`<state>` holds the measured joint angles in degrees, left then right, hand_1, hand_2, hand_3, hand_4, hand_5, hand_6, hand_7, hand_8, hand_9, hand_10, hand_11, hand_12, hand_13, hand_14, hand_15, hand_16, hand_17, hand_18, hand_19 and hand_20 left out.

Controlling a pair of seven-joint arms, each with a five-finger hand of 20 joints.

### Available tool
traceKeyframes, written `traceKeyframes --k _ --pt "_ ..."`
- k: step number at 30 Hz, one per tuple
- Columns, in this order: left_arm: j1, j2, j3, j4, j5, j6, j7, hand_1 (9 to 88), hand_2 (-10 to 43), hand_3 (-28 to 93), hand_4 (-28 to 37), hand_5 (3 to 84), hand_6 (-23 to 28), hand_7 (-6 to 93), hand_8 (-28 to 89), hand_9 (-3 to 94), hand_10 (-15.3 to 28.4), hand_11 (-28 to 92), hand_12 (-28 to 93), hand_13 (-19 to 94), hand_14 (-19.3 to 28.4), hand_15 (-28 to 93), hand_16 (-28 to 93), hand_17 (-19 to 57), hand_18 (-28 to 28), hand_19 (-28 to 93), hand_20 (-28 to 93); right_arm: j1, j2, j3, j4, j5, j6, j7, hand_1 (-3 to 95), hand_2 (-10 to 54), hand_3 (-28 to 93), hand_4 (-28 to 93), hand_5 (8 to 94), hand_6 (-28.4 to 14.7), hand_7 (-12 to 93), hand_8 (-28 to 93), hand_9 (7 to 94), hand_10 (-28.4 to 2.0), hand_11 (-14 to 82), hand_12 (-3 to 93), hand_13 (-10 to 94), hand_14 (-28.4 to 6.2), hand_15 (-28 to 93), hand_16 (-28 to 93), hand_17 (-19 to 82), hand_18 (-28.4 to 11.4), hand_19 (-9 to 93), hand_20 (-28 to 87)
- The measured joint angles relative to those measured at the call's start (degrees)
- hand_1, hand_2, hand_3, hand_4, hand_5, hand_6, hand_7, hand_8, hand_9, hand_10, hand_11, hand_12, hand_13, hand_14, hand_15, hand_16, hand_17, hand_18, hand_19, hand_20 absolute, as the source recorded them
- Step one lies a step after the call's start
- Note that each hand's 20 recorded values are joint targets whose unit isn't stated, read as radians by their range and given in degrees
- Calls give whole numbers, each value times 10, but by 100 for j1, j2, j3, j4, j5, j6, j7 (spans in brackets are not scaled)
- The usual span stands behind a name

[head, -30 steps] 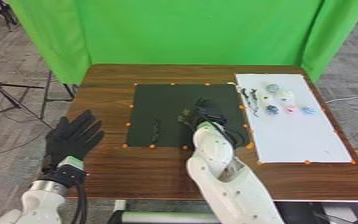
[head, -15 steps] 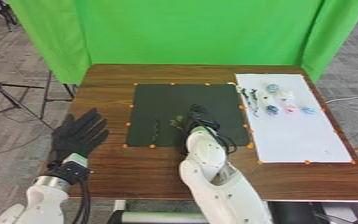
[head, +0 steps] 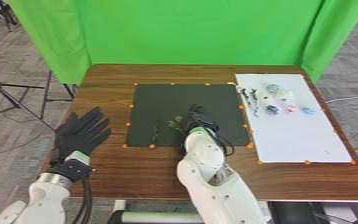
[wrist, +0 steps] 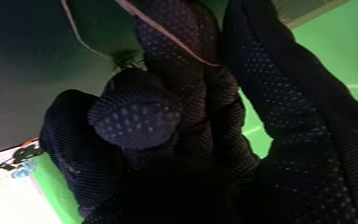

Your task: Arrange flowers

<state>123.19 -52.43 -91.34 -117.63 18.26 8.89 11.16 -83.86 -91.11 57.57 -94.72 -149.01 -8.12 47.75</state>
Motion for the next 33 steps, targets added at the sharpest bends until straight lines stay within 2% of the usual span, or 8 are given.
traceKeyframes --k 2,5,7,13,16,22,33 --pt "40 3 -6 -11 -11 5 53 230 93 728 -283 381 59 131 -88 311 107 155 107 207 119 266 -64 -59 127 315 116 -3 11 -2 -54 41 -30 -8 375 -95 719 -186 695 -66 332 93 849 -149 359 307 879 -49 584 420 637 -191 932 593" --pt "111 8 -15 -28 -28 5 138 232 91 729 -283 380 59 131 -88 310 107 156 107 206 120 267 -63 -59 127 314 116 -3 41 -9 -154 122 -89 -9 359 -95 733 -181 698 -74 323 -61 843 -153 366 312 878 -50 586 421 637 -191 932 595" --pt "153 8 -15 -39 -37 5 191 235 89 727 -283 380 59 131 -87 310 106 156 107 205 121 267 -63 -58 127 313 115 -3 65 -11 -213 167 -125 -9 353 -95 726 -180 689 -78 304 -83 839 -155 368 312 875 -50 587 422 636 -191 932 593" --pt "246 9 -18 -65 -89 20 356 238 85 727 -283 377 58 132 -88 307 106 155 107 203 120 267 -63 -58 127 312 115 -18 154 -2 -345 269 -216 -40 339 -95 705 -176 684 -107 164 -81 840 -159 356 300 873 -57 585 420 634 -191 932 590" --pt "280 16 -22 -73 -118 23 422 238 84 728 -283 376 57 133 -88 307 107 154 107 203 120 266 -63 -58 127 312 116 -37 205 10 -435 374 -266 -64 334 -95 700 -171 680 -116 120 -82 852 -165 291 266 879 -61 549 400 631 -191 932 574" --pt "315 9 -42 -81 -130 29 460 238 83 728 -283 376 58 134 -88 306 107 153 107 202 119 265 -63 -59 127 313 116 -92 283 3 -593 494 -307 -202 326 -95 697 -167 657 -127 90 -82 824 -192 158 189 882 -82 451 348 614 -191 932 522" --pt "339 8 -52 -89 -149 49 533 238 84 726 -283 376 58 135 -88 304 108 155 108 201 119 263 -62 -60 128 314 116 -157 395 -135 -723 19 -360 -465 300 -88 685 -162 626 -134 73 -83 727 -225 95 134 868 -98 335 271 596 -193 932 423"
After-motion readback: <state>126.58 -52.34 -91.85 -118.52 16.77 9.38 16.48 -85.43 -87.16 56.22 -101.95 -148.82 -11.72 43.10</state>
